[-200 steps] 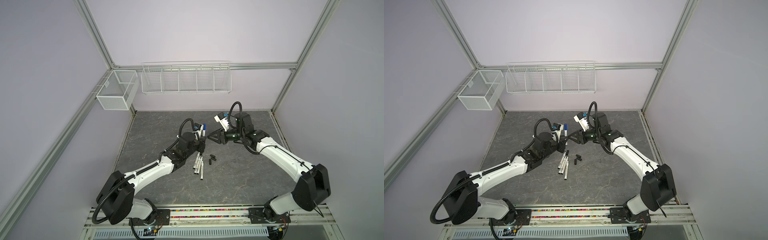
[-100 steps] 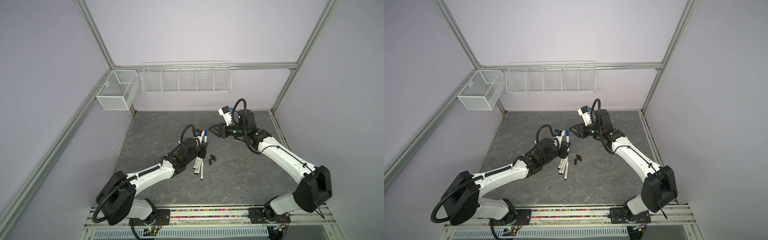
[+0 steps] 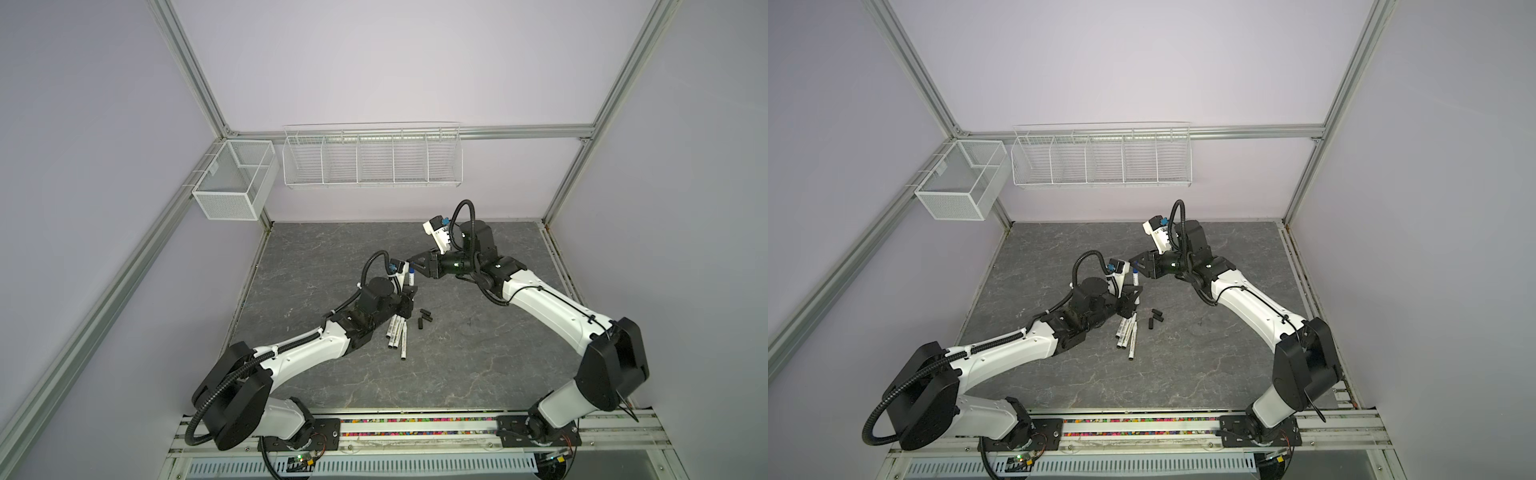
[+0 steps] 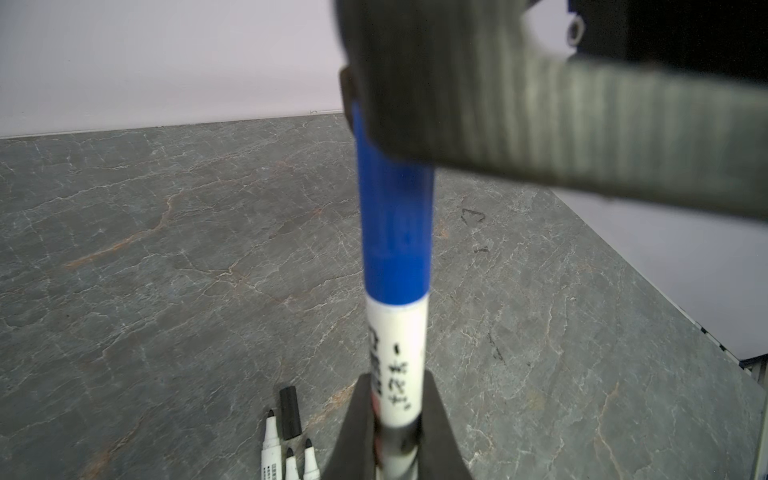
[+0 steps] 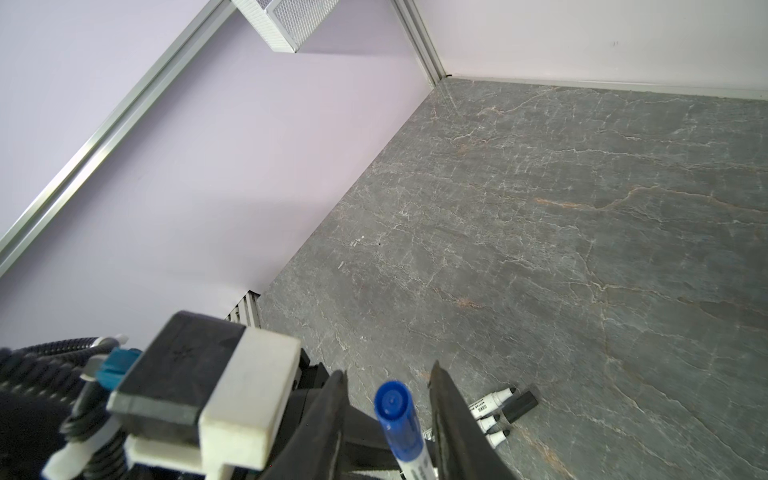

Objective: Insert the pens into the pen caps
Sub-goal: 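Regrasp the blue cap with the right gripper and push it further down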

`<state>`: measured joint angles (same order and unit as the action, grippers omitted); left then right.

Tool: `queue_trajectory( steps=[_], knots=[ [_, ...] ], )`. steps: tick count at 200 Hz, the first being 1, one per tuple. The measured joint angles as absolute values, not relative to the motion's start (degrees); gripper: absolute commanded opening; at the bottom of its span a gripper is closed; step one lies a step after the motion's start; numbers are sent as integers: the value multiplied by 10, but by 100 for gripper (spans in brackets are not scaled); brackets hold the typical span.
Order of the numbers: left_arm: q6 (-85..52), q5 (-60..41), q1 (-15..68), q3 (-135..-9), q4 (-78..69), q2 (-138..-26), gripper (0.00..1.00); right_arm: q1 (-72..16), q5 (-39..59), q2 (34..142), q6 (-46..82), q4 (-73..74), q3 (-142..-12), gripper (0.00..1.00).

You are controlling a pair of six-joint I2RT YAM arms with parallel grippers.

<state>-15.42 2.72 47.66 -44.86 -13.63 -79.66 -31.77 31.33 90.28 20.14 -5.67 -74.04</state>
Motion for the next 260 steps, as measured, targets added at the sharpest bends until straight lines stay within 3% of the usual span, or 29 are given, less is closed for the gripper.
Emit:
queue_trajectory(
  steps=[27,84,176,260],
  knots=[
    [-156,25,477,-449,-136,-799,0,-318,313,906,203,-57,-740,20],
    [-159,29,477,-449,-129,-795,0,-316,314,912,199,-53,-740,7],
    [-158,3,463,-449,-104,-785,0,-294,379,923,170,-46,-725,7],
    [-139,-61,423,-449,-64,-785,0,-333,240,916,97,-72,-715,7]
  ],
)
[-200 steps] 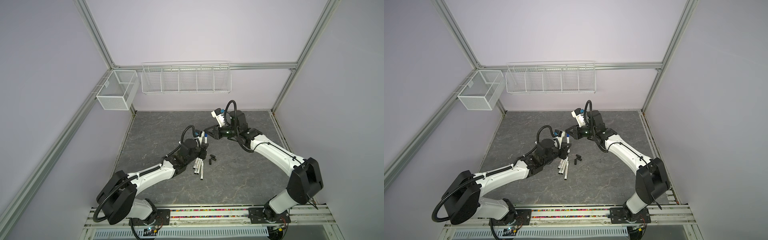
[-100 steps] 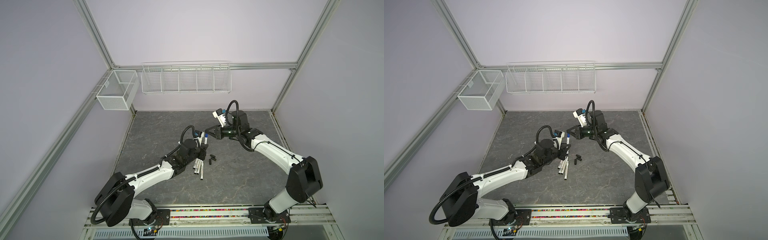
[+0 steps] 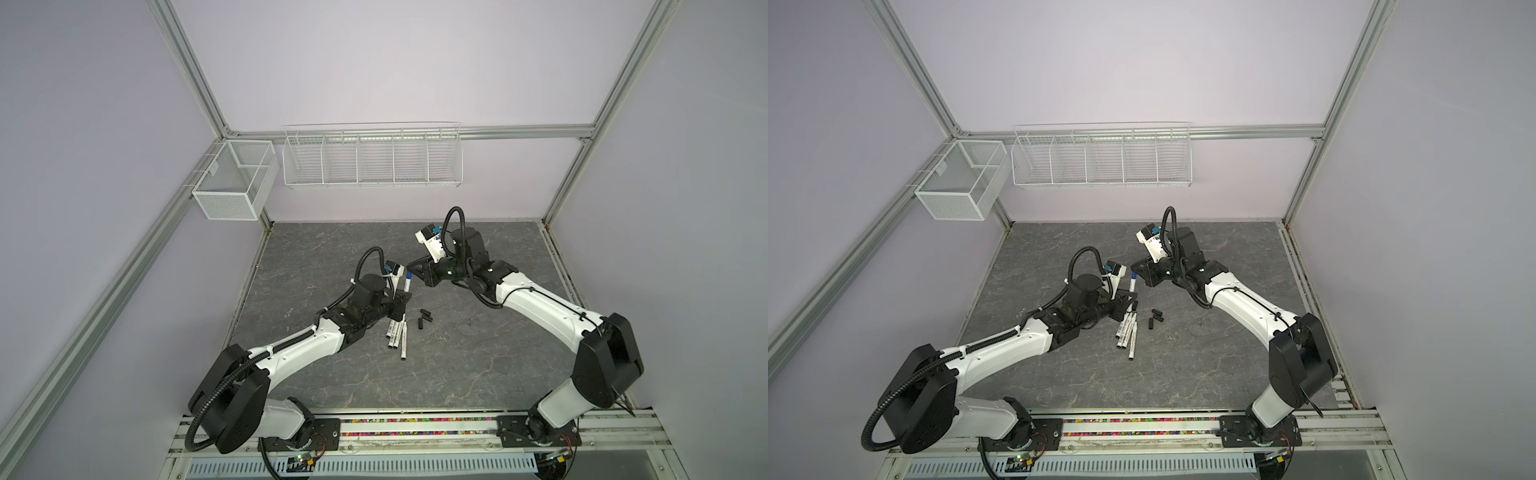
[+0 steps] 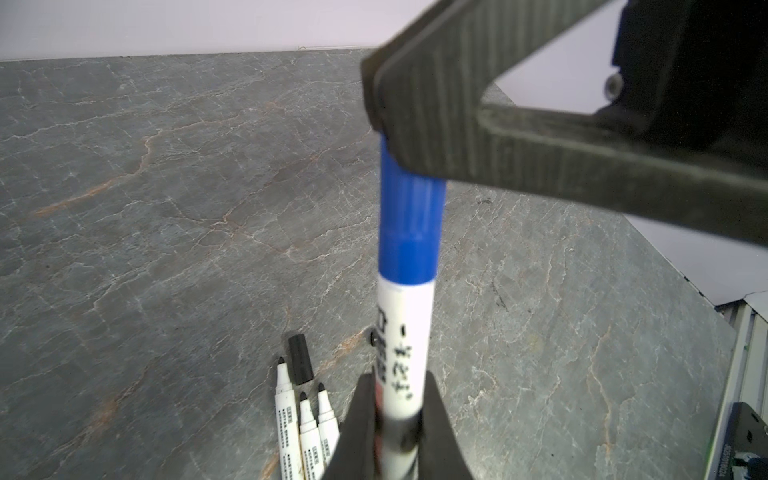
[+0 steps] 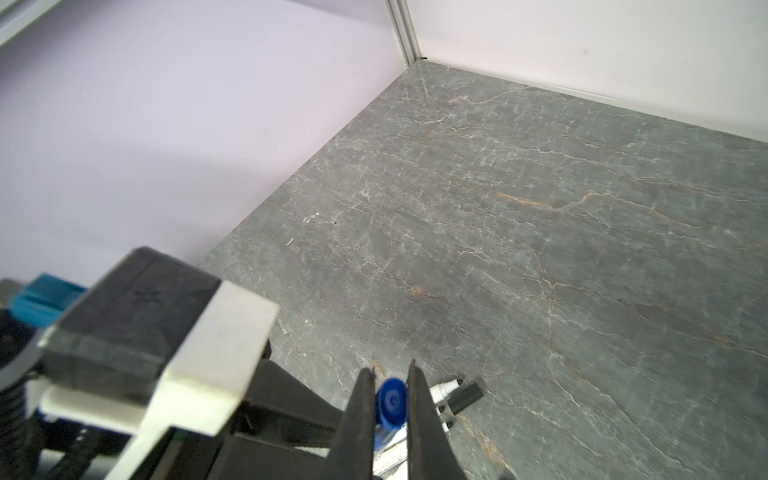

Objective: Insert the pens into the pen caps
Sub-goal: 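Regrasp the blue cap with the right gripper and push it further down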

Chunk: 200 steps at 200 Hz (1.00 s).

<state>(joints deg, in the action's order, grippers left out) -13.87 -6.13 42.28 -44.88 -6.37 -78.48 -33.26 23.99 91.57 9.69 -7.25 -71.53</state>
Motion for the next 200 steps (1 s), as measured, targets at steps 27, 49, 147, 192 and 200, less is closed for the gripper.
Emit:
queue_trajectory(
  steps=[27,49,147,192,200],
  knots=[
    [-132,-75,423,-459,-59,-785,0,-295,286,913,131,-57,-695,7],
    [-133,-84,423,-463,-61,-785,0,-278,321,913,147,-53,-691,7],
    [-149,-58,432,-463,-52,-785,0,-306,322,917,109,-74,-717,7],
    [-148,-37,430,-458,-42,-785,0,-349,229,911,77,-74,-712,7],
    [-146,-36,430,-458,-42,-785,0,-350,220,905,78,-67,-705,7]
  ],
)
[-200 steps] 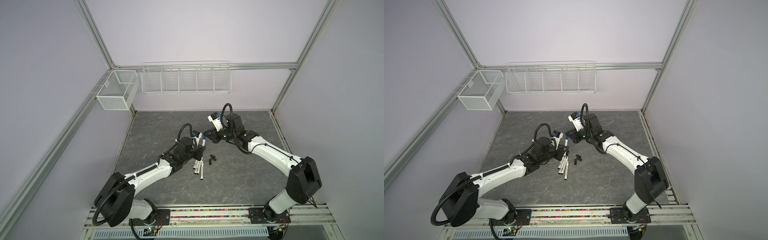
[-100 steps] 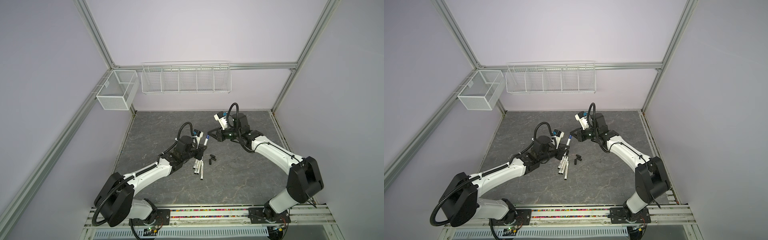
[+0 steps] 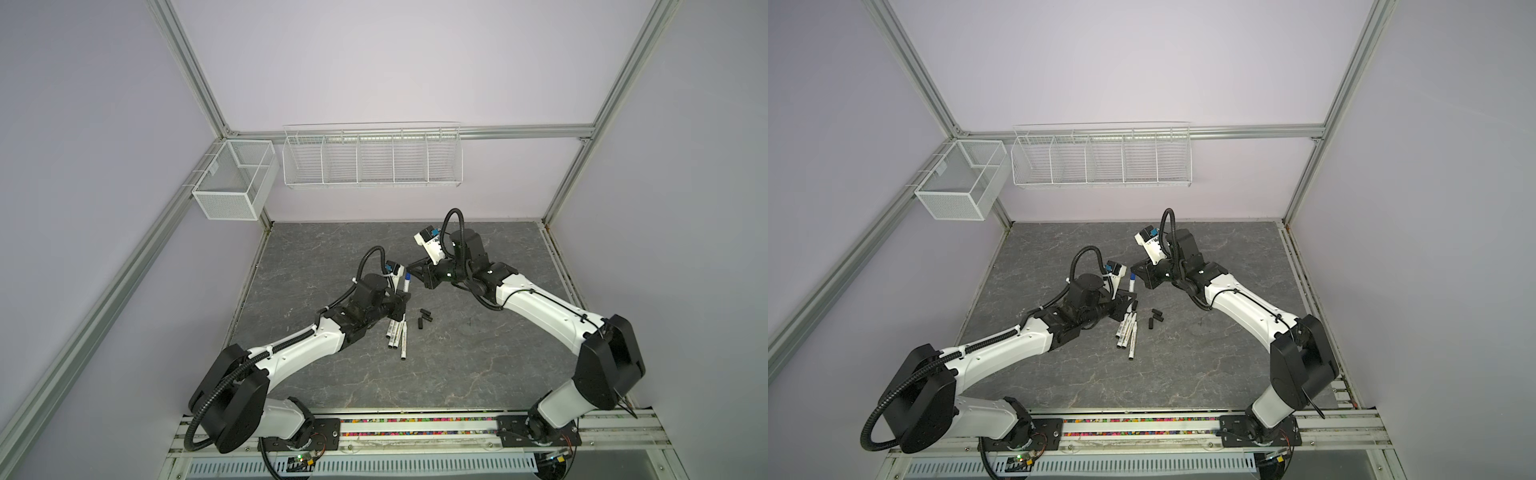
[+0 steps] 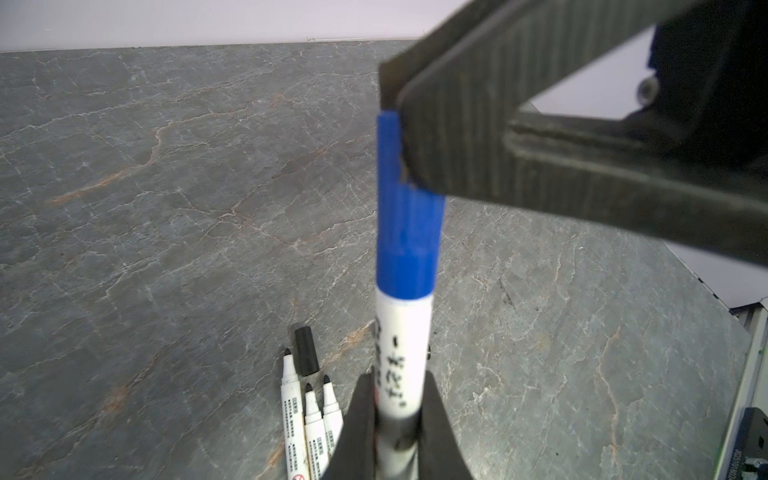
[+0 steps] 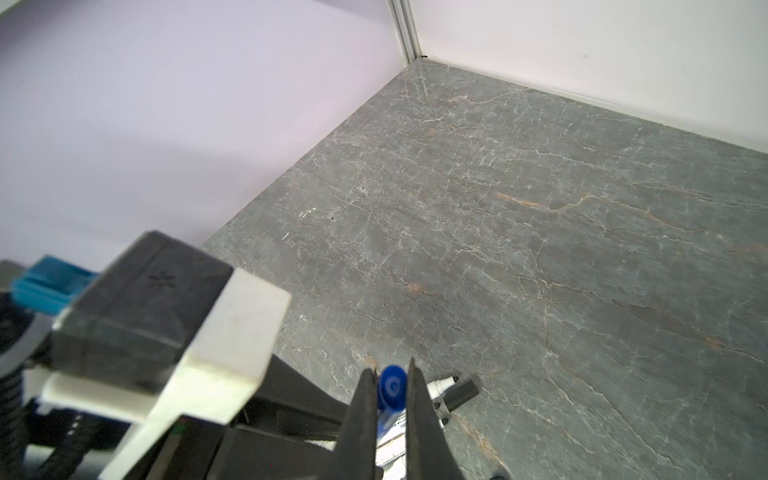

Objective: Insert the pens into the pen caps
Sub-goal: 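Regrasp the blue cap with the right gripper and push it further down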

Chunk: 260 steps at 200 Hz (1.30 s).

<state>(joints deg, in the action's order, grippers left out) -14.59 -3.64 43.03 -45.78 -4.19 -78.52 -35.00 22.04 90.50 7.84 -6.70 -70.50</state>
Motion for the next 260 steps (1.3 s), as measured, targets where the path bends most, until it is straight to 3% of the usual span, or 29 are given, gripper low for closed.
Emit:
queue_trajectory(
  steps=[67,260],
  knots=[
    [-138,-35,430,-457,-48,-785,0,-342,262,913,61,-73,-716,7],
    [-123,-1,420,-439,-39,-782,0,-384,211,936,10,-90,-734,7]
  ],
)
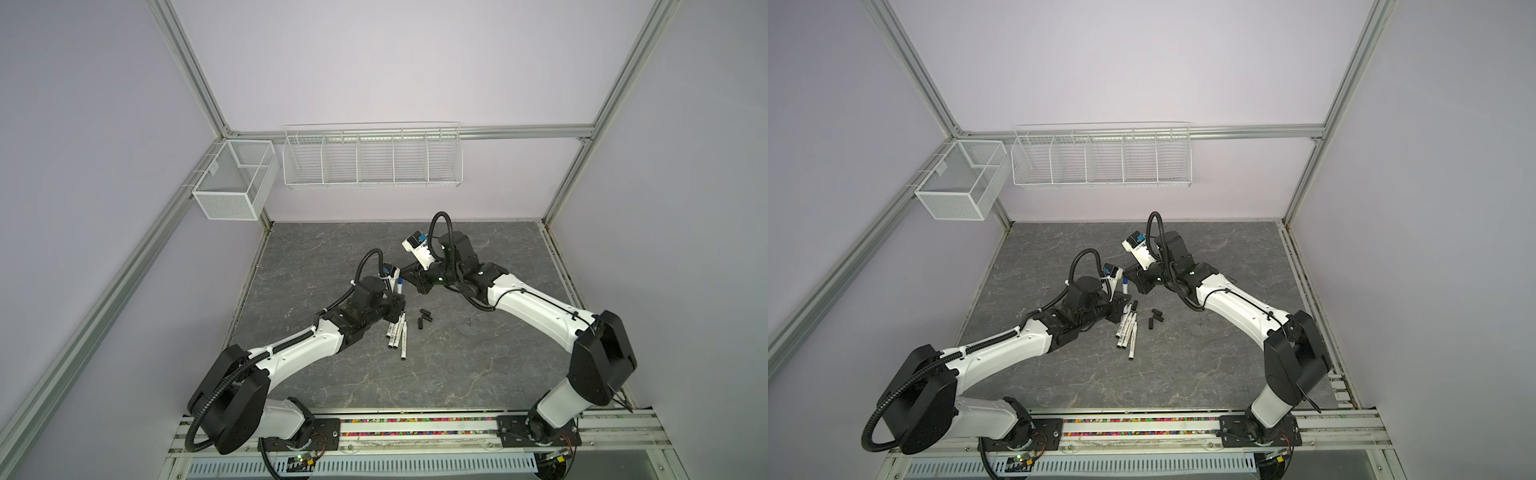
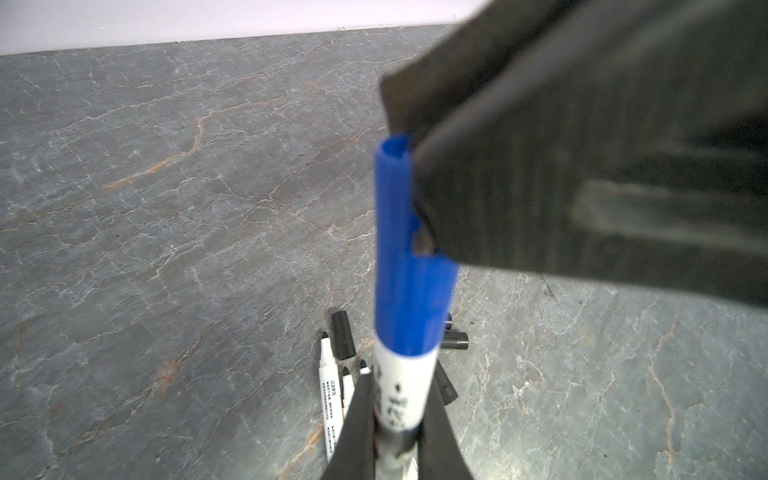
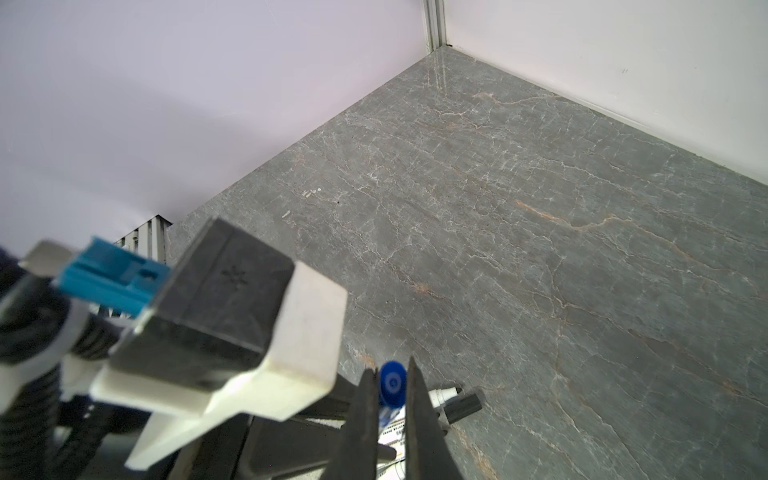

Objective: Insert the pens into the pen caps
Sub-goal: 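Regrasp the blue cap with the right gripper and push it further down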

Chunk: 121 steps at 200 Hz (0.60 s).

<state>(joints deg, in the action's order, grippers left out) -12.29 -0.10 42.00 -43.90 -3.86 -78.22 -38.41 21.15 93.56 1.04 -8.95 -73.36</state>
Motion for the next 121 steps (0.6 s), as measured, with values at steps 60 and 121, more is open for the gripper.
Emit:
queue_trajectory(
  steps=[60,121],
  knots=[
    [-96,-11,403,-439,-16,-777,0,-390,210,951,6,-86,-737,7],
    [-85,-55,381,-439,25,-752,0,-390,236,967,3,-98,-755,7]
  ],
)
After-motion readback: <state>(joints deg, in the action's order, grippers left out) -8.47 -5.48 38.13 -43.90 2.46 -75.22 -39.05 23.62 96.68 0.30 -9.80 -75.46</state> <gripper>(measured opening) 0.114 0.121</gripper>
